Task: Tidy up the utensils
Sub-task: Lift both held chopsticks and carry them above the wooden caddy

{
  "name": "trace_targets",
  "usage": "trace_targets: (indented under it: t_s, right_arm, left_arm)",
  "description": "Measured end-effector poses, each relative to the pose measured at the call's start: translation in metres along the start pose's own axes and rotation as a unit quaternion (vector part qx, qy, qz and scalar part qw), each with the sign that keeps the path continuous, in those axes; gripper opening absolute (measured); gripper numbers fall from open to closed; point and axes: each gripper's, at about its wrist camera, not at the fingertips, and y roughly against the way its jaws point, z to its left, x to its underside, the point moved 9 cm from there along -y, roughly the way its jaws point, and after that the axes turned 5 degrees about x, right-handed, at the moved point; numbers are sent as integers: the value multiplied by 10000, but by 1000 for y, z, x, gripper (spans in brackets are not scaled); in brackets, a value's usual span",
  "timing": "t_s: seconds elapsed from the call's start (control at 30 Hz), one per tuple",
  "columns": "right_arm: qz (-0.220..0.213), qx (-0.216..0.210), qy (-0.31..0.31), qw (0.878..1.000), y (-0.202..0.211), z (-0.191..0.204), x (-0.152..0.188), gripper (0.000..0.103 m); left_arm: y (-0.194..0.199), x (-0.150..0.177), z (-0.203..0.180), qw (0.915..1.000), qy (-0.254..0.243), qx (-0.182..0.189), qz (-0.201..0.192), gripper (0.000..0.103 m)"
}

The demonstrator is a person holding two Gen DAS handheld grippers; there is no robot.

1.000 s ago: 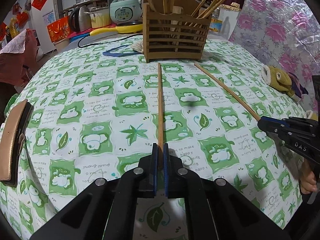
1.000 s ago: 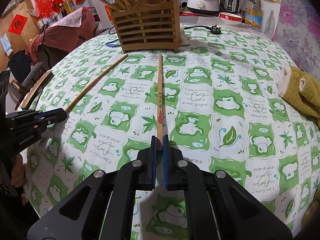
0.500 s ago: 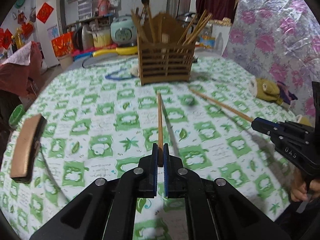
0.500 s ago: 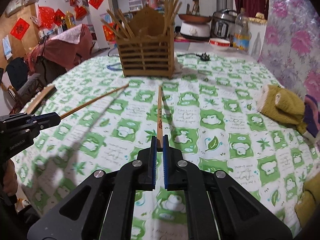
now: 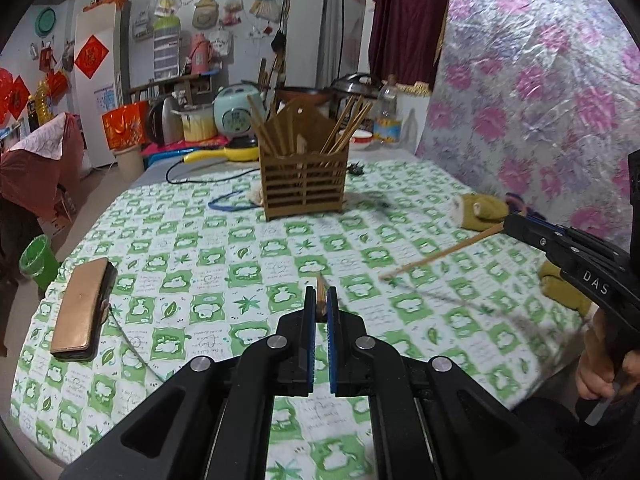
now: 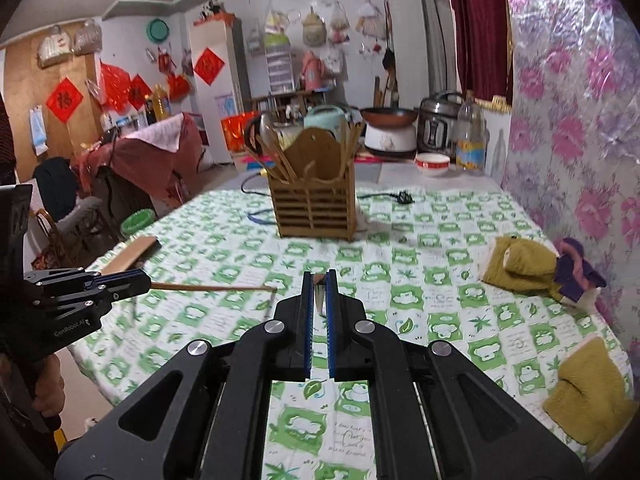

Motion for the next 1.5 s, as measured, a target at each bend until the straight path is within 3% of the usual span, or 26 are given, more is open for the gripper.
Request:
trace_targets:
  t_s: [0.37,0.7,1.07,1.37,1.5]
  right_arm:
    - [-415,-35,58,9991,42,9,-14,7]
    - [-543,-52,111,9984,36,12,-38,7]
    - [-659,-94,131,9977,1,12,-98,7]
    - [-807,-86,164,9966,-34,16,-164,7]
    - [-895,-99,44,9959,-57,14,-205,7]
  left_arm:
    - [34,-11,-26,9992,-192,161,-306,5]
    - [28,-42,-27,9988,-235,263,-331,5]
    - [-4,-128,-7,9987,-164,248,-416,5]
    - [-18,-228,11,9970,-144,117,-750,5]
    - [-18,-289,20,9941,-92,51,-1079,5]
